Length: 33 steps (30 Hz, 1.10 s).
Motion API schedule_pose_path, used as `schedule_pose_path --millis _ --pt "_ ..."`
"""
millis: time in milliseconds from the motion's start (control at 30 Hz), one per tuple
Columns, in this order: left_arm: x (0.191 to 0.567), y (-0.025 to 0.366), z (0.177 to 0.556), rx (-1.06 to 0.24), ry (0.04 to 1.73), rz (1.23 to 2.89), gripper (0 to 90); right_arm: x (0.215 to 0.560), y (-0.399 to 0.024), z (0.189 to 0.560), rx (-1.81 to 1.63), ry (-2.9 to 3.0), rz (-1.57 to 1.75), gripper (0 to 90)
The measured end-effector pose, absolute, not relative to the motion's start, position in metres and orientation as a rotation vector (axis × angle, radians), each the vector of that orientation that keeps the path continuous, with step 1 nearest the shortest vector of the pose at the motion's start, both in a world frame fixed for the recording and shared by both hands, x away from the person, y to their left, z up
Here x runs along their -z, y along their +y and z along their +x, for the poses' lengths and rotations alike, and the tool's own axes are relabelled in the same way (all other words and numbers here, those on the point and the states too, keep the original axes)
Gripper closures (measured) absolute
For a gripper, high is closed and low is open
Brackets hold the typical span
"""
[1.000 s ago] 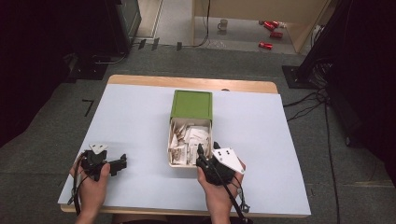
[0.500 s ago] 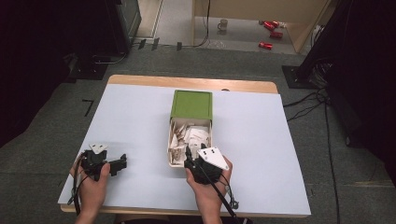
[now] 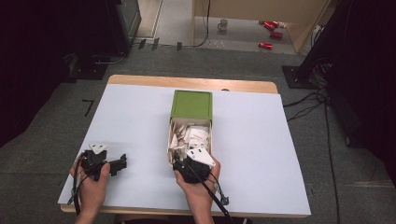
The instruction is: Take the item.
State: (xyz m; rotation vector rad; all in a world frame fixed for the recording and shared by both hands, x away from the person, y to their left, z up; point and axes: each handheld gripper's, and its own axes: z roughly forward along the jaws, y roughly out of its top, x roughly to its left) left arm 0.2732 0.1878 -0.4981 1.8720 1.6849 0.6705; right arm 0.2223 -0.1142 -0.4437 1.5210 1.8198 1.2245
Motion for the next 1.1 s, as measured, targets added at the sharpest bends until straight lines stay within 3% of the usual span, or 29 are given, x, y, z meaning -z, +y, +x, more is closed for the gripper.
schedule_pose_path --millis 400,600,1100 --pt "0.498 0.188 0.273 -0.671 1.685 1.87 0.0 0.457 -0.103 0.227 -1.134 1.868 1.502 43.7" --pt "0.498 0.188 0.273 -0.67 1.685 1.87 0.0 0.46 -0.104 0.226 -1.127 1.852 1.513 56.6" --pt "0.498 0.188 0.273 -0.671 1.685 1.87 0.0 0.453 -0.113 0.219 -1.201 1.787 1.515 73.6"
